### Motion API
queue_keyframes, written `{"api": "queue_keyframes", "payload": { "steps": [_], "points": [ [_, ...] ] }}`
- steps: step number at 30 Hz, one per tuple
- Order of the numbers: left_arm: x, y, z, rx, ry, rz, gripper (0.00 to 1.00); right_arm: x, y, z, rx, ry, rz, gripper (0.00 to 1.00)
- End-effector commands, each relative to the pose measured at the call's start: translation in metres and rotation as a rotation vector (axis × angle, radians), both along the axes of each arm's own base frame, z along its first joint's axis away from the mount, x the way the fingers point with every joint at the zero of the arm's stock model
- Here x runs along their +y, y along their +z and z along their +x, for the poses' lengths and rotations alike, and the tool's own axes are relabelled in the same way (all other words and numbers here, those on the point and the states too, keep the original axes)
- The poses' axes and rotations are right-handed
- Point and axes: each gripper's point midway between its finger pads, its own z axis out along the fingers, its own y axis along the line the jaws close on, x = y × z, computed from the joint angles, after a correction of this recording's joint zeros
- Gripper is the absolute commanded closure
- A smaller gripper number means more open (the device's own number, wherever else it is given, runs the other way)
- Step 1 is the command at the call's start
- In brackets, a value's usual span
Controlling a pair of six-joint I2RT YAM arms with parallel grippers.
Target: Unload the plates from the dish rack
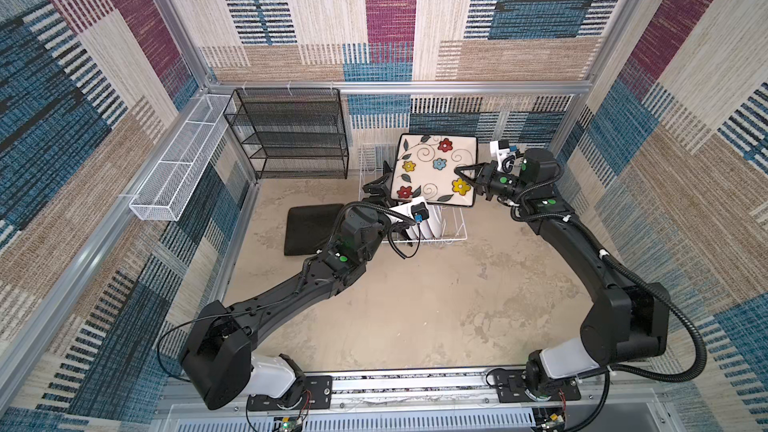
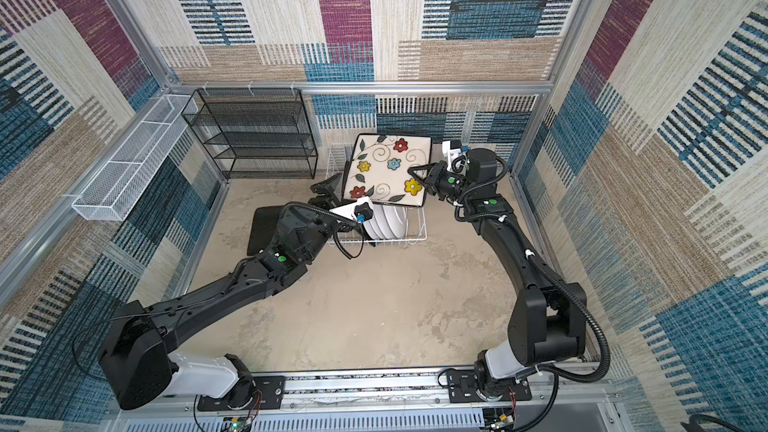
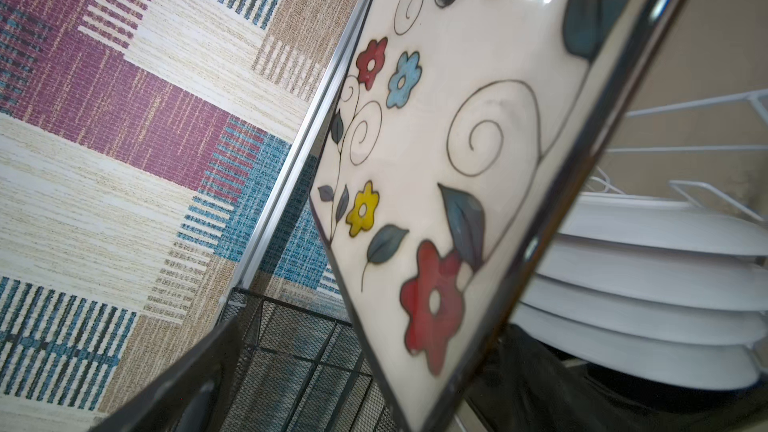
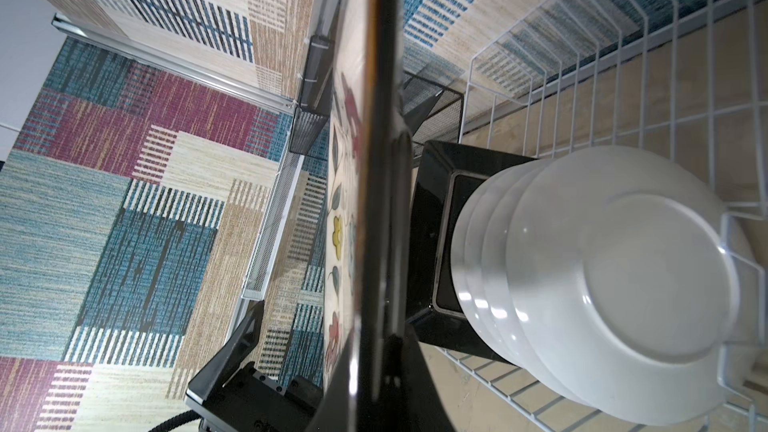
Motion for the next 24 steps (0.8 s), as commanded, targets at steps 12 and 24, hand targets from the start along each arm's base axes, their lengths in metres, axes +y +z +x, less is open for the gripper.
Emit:
{"api": "queue_keyframes", "payload": {
  "steps": [12,24],
  "points": [
    [0.026,0.043,-0.026,0.423,-0.089,-0.593,0.01,-0.021,0.048,-0.001,-0.222,-0.109,0.025,1.00],
    [0.056,0.061,0.019,0.782,-0.066,-1.106,0.01,-0.018,0.044,-0.005,-0.239,-0.072,0.002,1.00]
  ]
}}
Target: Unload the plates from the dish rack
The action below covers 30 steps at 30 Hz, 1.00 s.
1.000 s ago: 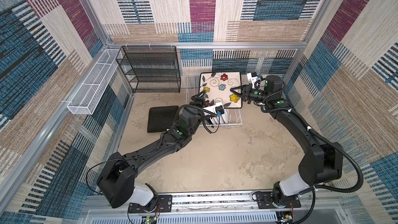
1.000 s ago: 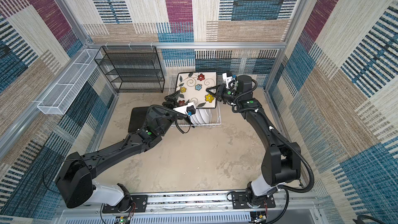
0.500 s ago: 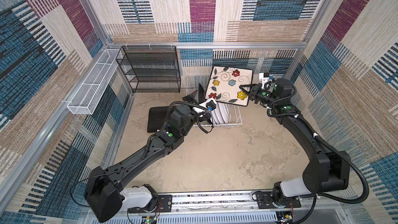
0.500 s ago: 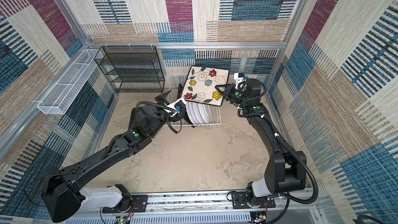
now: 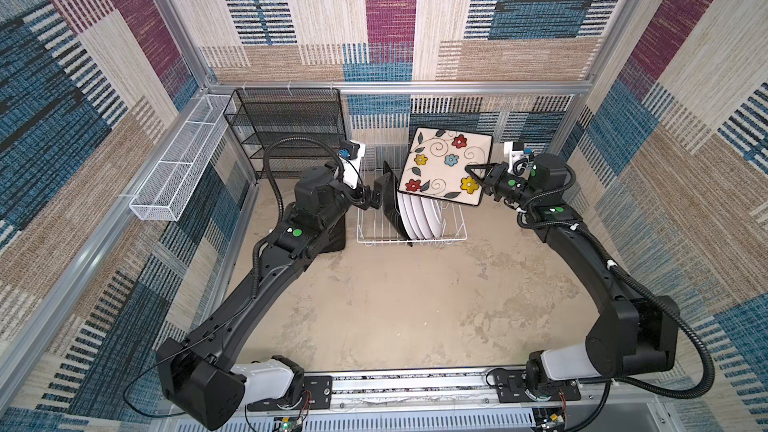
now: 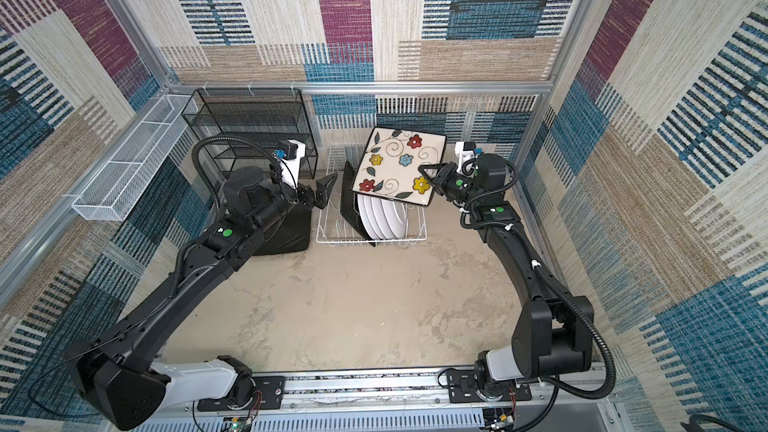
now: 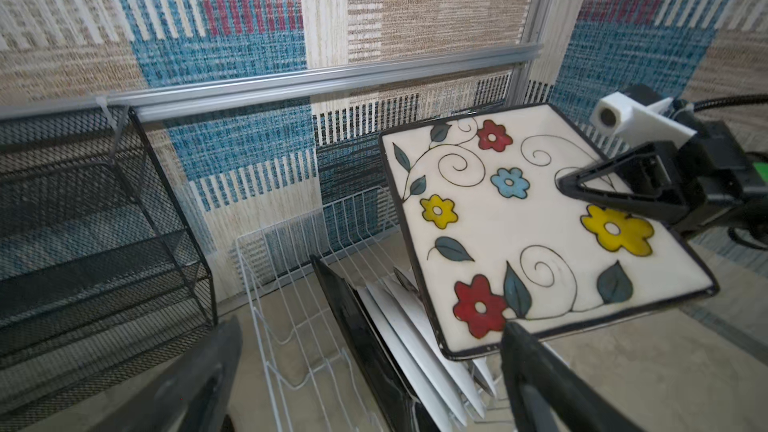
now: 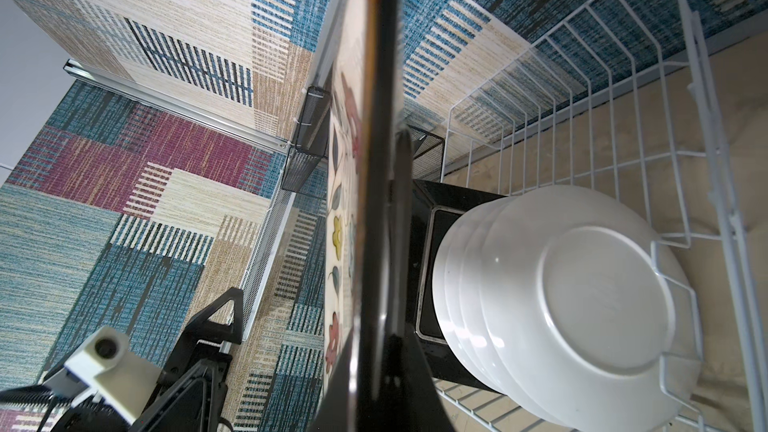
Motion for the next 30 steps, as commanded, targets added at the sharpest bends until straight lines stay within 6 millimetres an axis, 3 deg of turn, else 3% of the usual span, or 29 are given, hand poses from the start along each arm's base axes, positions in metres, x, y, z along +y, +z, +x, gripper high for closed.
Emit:
{"api": "queue_keyframes", "payload": {
  "steps": [1,9,16,25,30],
  "points": [
    [-0.007,-0.005,0.006,0.199,-0.065,-0.206,0.01,0.005,0.041,-0.006,-0.191,0.038,0.002,1.00],
    [-0.035,-0.026,0.024,0.488,-0.198,-0.298,0.02,0.012,0.036,-0.005,-0.189,0.102,-0.022,1.00],
    [-0.067,-0.062,0.038,0.738,-0.312,-0.374,0.01,0.019,0.026,-0.004,-0.169,0.166,-0.040,1.00],
    [-0.100,-0.070,0.043,0.808,-0.489,-0.480,0.06,0.024,0.017,-0.006,-0.146,0.212,-0.029,1.00],
    [-0.115,-0.078,0.040,0.851,-0.534,-0.489,0.16,0.028,0.017,-0.010,-0.148,0.251,-0.019,1.00]
  ]
}}
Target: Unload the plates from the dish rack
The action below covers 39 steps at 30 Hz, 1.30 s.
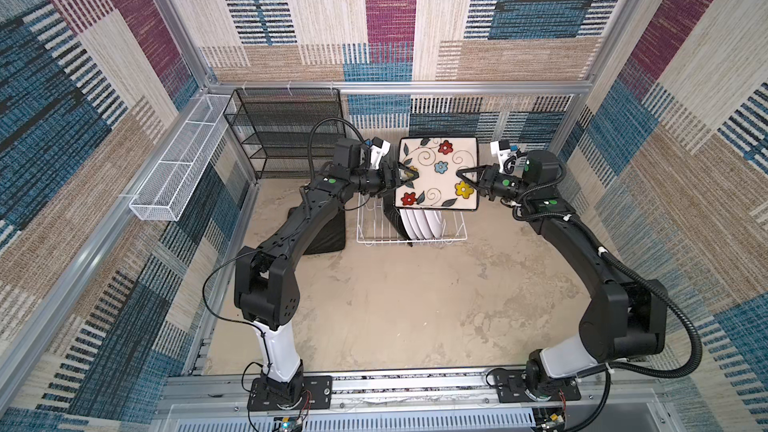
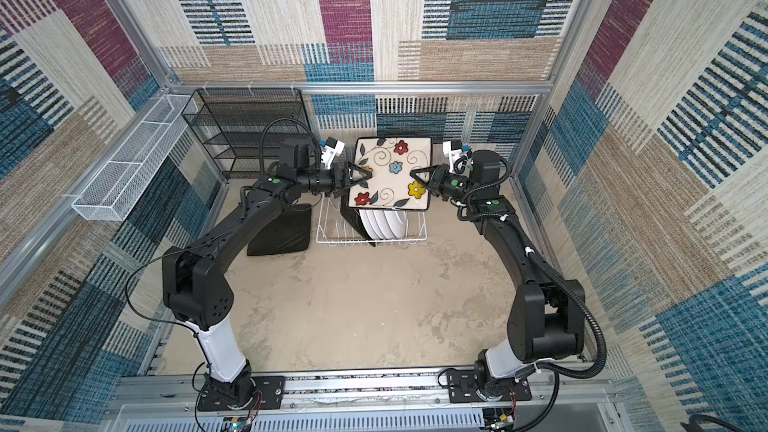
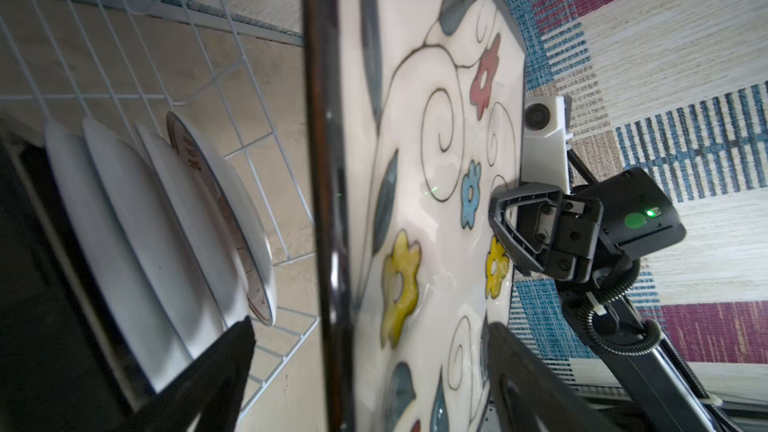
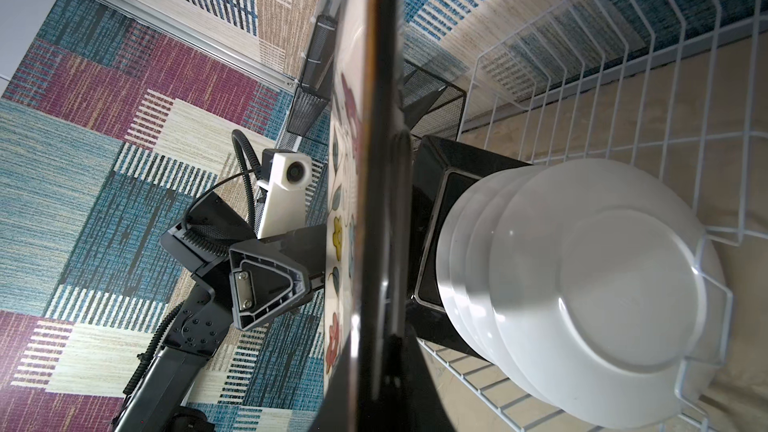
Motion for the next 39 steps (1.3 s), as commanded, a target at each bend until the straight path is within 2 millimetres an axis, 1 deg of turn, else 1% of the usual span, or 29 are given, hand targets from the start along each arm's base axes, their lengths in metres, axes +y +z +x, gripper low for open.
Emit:
{"api": "queue_keyframes", "payload": {
  "steps": [1,5,8,13,22,23,26,29,30,31,33,34,35,39],
  "points": [
    [-0.014,0.011,-0.006,0.016,-0.059,-0.069,0.18,0.007,0.030,-0.007,-0.132,0.066,0.029,1.00],
    [-0.028,0.011,-0.013,0.028,-0.110,-0.098,0.32,0.009,0.028,-0.008,-0.128,0.083,0.028,1.00],
    [-0.032,0.014,-0.018,0.022,-0.141,-0.122,0.43,0.010,0.023,-0.009,-0.126,0.103,0.030,1.00],
    [-0.032,0.020,-0.021,0.001,-0.156,-0.143,0.60,0.013,0.017,-0.011,-0.119,0.137,0.032,1.00],
    [-0.031,0.028,-0.026,-0.018,-0.181,-0.179,0.98,0.014,0.007,-0.008,-0.103,0.140,0.033,1.00],
    [-0.030,0.029,-0.027,-0.024,-0.181,-0.179,1.00,0.014,0.006,-0.008,-0.099,0.142,0.034,1.00],
    [-0.028,0.031,-0.025,-0.031,-0.174,-0.180,1.00,0.014,0.004,-0.008,-0.093,0.143,0.034,1.00],
    [-0.028,0.032,-0.023,-0.029,-0.170,-0.184,1.00,0.013,0.004,-0.006,-0.098,0.134,0.031,0.92],
    [-0.027,0.032,-0.022,-0.028,-0.165,-0.183,1.00,0.013,0.005,-0.005,-0.101,0.132,0.029,0.87],
    [-0.025,0.033,-0.021,-0.034,-0.153,-0.181,1.00,0.013,0.007,-0.004,-0.105,0.129,0.026,0.79],
    [-0.020,0.035,-0.018,-0.045,-0.129,-0.177,1.00,0.012,0.009,0.000,-0.114,0.115,0.018,0.72],
    [-0.017,0.037,-0.017,-0.051,-0.124,-0.177,1.00,0.011,0.010,0.001,-0.115,0.104,0.015,0.65],
    [-0.015,0.039,-0.017,-0.057,-0.122,-0.177,1.00,0.010,0.008,0.002,-0.109,0.094,0.012,0.58],
    [-0.001,0.047,-0.015,-0.086,-0.096,-0.158,1.00,0.008,0.005,0.006,-0.089,0.076,0.009,0.37]
  ]
}}
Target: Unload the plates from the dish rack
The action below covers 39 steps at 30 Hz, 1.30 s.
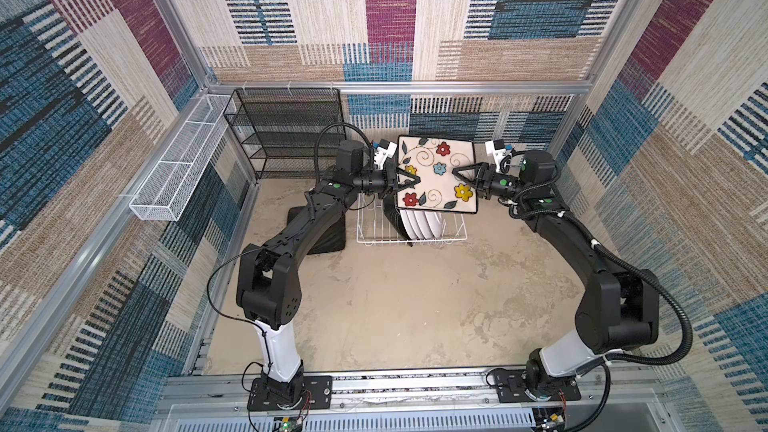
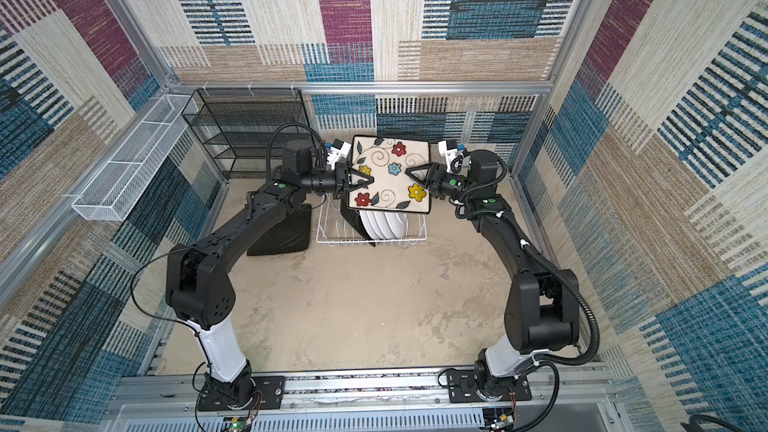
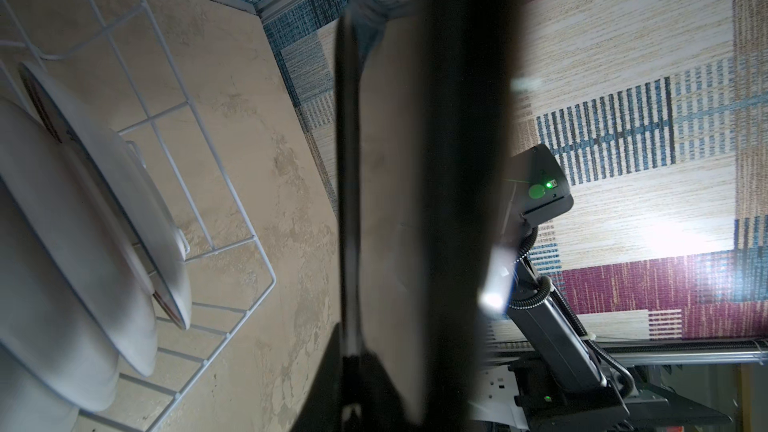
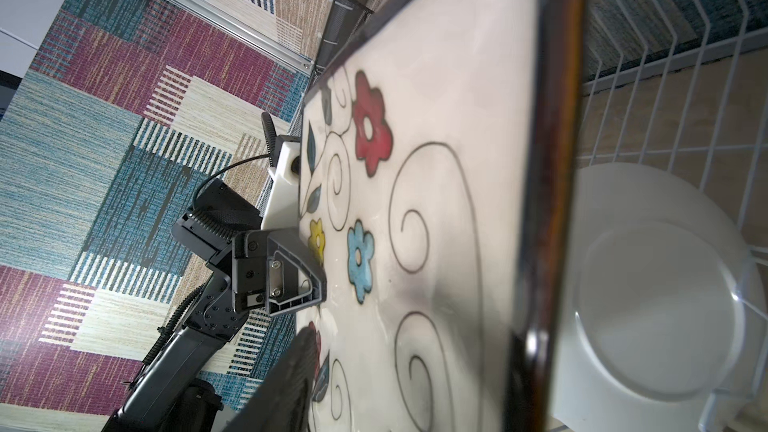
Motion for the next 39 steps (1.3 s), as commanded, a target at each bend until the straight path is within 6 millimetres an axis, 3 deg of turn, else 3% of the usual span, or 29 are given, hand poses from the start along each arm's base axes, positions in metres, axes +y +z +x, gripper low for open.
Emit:
{"api": "queue_keyframes", "payload": {
  "steps": [1,5,9,16,24,31,39],
  "points": [
    [0.011,0.032,-0.002,-0.147,0.001,-0.023,1.00,0.000,0.011,0.001,-0.053,0.001,-0.001,0.33],
    [0.023,0.039,-0.002,-0.171,0.018,-0.008,1.00,-0.005,0.013,0.003,-0.070,-0.047,-0.021,0.13],
    [0.035,0.047,-0.005,-0.200,0.044,0.012,1.00,-0.011,0.021,0.003,-0.117,-0.101,-0.060,0.01],
    [0.058,0.057,-0.008,-0.240,0.109,0.093,1.00,-0.021,0.047,-0.002,-0.283,-0.151,-0.194,0.01],
    [0.095,0.074,-0.019,-0.326,0.221,0.329,1.00,-0.026,0.074,-0.030,-0.556,-0.159,-0.349,0.01],
    [0.133,0.091,-0.032,-0.394,0.322,0.558,1.00,-0.035,0.074,-0.053,-0.723,-0.181,-0.508,0.01],
    [0.184,0.096,-0.045,-0.404,0.461,0.792,1.00,-0.013,0.071,-0.072,-0.814,-0.091,-0.572,0.01]
  ]
}}
